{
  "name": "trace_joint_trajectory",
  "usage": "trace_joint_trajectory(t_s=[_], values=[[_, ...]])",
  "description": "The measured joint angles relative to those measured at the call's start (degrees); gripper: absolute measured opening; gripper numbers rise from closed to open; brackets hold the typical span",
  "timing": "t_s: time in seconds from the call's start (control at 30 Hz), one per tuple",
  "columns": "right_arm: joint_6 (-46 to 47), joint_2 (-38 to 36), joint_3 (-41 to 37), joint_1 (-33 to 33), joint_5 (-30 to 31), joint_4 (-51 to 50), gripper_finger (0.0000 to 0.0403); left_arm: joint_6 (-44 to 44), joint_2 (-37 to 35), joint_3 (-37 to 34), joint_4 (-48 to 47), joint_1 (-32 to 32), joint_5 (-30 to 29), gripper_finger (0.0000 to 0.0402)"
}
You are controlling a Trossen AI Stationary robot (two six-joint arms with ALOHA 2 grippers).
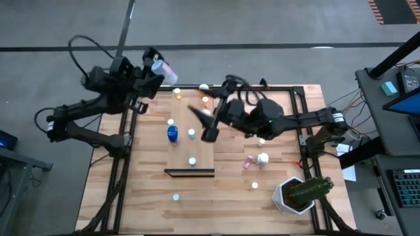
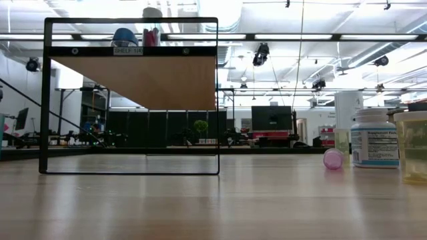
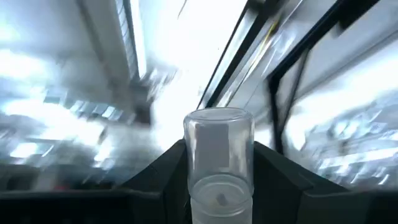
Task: Pick and place medicine bottles onto shelf by color
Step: Put the middle transparent pill bottle on the shelf
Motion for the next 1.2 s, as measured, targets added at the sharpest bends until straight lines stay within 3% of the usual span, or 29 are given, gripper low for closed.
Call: trace_joint_trajectory(t_s=[0.17,0.33,0.47,1.0,1.2], values=[[-6.11,2.31,2.27,-0.03,1.51,10.81,0.0249,-6.6,3.35,-4.81,16.06,-0.35,1.31,0.0134],[-4.99,3.79,5.36,-0.13,1.42,7.21,0.0249,-7.97,7.06,-5.03,19.34,-0.35,-0.25,0.0135],[-5.78,4.74,6.62,-0.13,6.79,6.87,0.0248,-10.49,8.96,-5.03,22.29,-0.38,-0.74,0.0135],[-7.37,5.3,7.63,-0.15,7.66,4.74,0.0216,-12.31,12.99,-3.04,24.5,-0.76,-2.27,0.0135],[-7.82,5.3,7.61,-0.15,7.72,4.87,0.0186,-12.32,13.37,-2.66,24.4,-0.79,-2.23,0.0135]])
